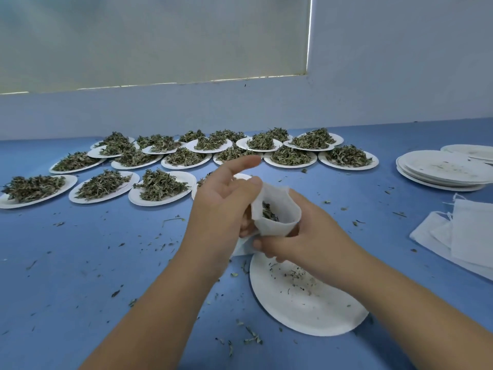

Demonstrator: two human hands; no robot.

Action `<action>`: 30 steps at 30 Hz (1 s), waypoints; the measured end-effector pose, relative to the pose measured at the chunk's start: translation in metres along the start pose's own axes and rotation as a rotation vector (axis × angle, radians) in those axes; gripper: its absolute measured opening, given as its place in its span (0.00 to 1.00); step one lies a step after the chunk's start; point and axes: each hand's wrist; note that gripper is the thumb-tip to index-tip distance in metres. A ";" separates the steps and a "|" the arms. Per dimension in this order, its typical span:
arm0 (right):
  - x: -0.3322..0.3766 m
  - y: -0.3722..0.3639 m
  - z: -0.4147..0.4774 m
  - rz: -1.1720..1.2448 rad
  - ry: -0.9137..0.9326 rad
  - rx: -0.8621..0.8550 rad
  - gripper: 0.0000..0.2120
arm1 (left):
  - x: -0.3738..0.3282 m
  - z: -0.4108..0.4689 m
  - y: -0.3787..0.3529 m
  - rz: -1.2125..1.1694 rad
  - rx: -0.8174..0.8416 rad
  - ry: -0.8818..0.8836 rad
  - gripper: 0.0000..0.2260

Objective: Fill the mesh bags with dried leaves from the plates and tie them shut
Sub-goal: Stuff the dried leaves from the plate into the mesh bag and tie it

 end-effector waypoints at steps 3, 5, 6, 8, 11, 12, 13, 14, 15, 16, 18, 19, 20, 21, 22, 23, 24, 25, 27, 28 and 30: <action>-0.004 0.000 0.004 -0.047 -0.032 -0.084 0.11 | 0.006 0.000 -0.002 0.022 0.000 -0.007 0.11; -0.004 0.005 0.004 -0.020 -0.035 -0.111 0.09 | 0.008 -0.002 -0.002 0.088 -0.027 -0.032 0.10; -0.005 0.007 0.003 -0.014 -0.031 -0.127 0.08 | 0.008 -0.004 -0.002 0.142 -0.035 -0.051 0.09; -0.005 0.009 0.002 0.004 -0.023 -0.164 0.06 | 0.009 -0.010 -0.001 0.300 -0.054 -0.075 0.08; -0.001 0.005 0.002 0.002 0.016 -0.154 0.06 | 0.007 -0.021 0.004 0.491 -0.102 -0.064 0.09; 0.002 0.002 0.002 -0.028 0.043 -0.121 0.08 | 0.007 -0.026 0.008 0.532 -0.112 -0.060 0.09; 0.007 -0.001 0.004 -0.052 0.066 -0.077 0.10 | 0.005 -0.031 0.013 0.579 -0.118 -0.059 0.09; 0.013 -0.005 0.009 -0.061 0.078 -0.036 0.10 | 0.003 -0.036 0.020 0.635 -0.120 -0.059 0.10; 0.019 -0.010 0.016 -0.061 0.083 -0.004 0.09 | 0.000 -0.042 0.029 0.693 -0.117 -0.060 0.11; 0.026 -0.017 0.025 -0.062 0.089 0.018 0.08 | -0.004 -0.047 0.040 0.742 -0.118 -0.055 0.11; 0.041 -0.037 0.048 -0.058 0.116 0.047 0.07 | -0.018 -0.059 0.066 0.793 -0.162 -0.016 0.12; 0.048 -0.050 0.061 -0.039 0.135 0.062 0.07 | -0.026 -0.065 0.081 0.793 -0.204 0.009 0.12; 0.056 -0.066 0.074 -0.006 0.151 0.078 0.07 | -0.036 -0.072 0.097 0.784 -0.247 0.028 0.13; 0.064 -0.082 0.086 0.032 0.161 0.092 0.07 | -0.047 -0.080 0.112 0.773 -0.287 0.037 0.13; 0.071 -0.099 0.099 0.068 0.167 0.103 0.06 | -0.057 -0.090 0.128 0.766 -0.325 0.041 0.13; 0.079 -0.117 0.113 0.102 0.172 0.110 0.06 | -0.067 -0.101 0.144 0.771 -0.362 0.047 0.13; 0.087 -0.137 0.126 0.138 0.173 0.117 0.06 | -0.076 -0.113 0.159 0.787 -0.391 0.058 0.13; 0.094 -0.157 0.139 0.177 0.171 0.128 0.06 | -0.084 -0.126 0.174 0.817 -0.410 0.075 0.13; 0.110 -0.199 0.161 0.268 0.169 0.167 0.05 | -0.097 -0.154 0.201 0.881 -0.431 0.122 0.14; 0.117 -0.221 0.170 0.313 0.168 0.197 0.05 | -0.103 -0.167 0.214 0.908 -0.443 0.150 0.13; 0.127 -0.264 0.184 0.389 0.164 0.269 0.04 | -0.112 -0.191 0.239 0.945 -0.497 0.217 0.12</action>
Point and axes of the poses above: each hand's wrist, its own z-axis towards the middle knuckle, its own y-axis out of the back of the hand, x = y × z, and after that the axes turned 13 degrees about x, right-handed
